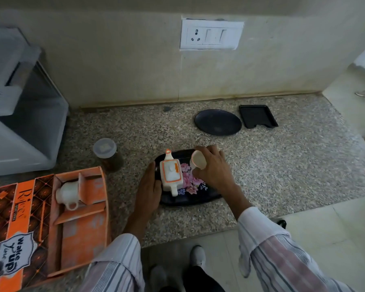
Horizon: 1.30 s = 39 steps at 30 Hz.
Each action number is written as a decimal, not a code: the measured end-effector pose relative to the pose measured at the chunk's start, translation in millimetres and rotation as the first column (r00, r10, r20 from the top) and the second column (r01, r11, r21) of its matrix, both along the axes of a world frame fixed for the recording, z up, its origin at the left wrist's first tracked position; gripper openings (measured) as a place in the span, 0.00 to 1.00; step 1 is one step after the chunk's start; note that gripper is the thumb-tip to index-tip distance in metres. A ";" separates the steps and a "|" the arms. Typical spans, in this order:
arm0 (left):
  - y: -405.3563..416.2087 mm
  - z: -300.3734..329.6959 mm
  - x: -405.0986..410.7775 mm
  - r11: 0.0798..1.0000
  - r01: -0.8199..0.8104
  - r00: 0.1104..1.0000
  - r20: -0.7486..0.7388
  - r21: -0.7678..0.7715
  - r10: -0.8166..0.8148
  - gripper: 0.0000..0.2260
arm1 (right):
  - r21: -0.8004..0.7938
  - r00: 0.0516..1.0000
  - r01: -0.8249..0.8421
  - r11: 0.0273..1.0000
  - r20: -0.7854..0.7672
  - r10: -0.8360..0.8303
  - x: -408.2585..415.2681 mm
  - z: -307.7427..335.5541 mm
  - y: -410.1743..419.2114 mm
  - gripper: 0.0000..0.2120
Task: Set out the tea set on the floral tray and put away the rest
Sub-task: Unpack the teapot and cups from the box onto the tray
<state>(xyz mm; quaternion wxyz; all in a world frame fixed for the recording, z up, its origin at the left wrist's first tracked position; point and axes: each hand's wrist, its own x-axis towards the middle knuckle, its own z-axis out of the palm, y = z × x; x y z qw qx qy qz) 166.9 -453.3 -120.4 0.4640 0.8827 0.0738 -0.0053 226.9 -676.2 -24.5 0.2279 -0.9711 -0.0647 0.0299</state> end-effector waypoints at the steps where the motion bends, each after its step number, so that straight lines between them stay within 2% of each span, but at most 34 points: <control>1: -1.7 -1.1 1.3 1.000 0.008 1.000 0.005 -0.012 -0.008 0.28 | -0.003 1.000 0.006 1.000 -0.016 -0.006 1.7 -4.6 -2.7 0.37; 10: -6.4 -8.8 2.1 0.997 -0.012 1.000 0.011 -0.072 0.013 0.28 | -0.023 0.993 0.051 0.998 -0.104 -0.053 13.8 -37.0 -15.8 0.39; 18: -4.5 -14.6 1.1 0.998 0.016 0.999 0.051 -0.059 -0.013 0.27 | -0.002 0.990 0.046 0.999 -0.136 -0.046 27.8 -36.9 -23.4 0.40; 27: -4.5 -15.0 0.1 0.998 0.020 0.998 0.067 -0.051 -0.017 0.27 | 0.034 0.991 0.039 0.999 -0.130 -0.035 27.5 -34.5 -30.7 0.36; 32: -6.7 -11.2 -0.4 0.998 0.003 0.999 0.048 -0.063 0.000 0.28 | 0.065 0.986 0.084 0.994 -0.149 -0.074 24.5 -39.5 -31.1 0.40; 39: -7.1 -9.3 -1.2 0.998 0.004 0.999 0.048 -0.063 -0.001 0.28 | 0.062 0.986 0.108 0.992 -0.133 -0.099 23.7 -41.8 -29.8 0.39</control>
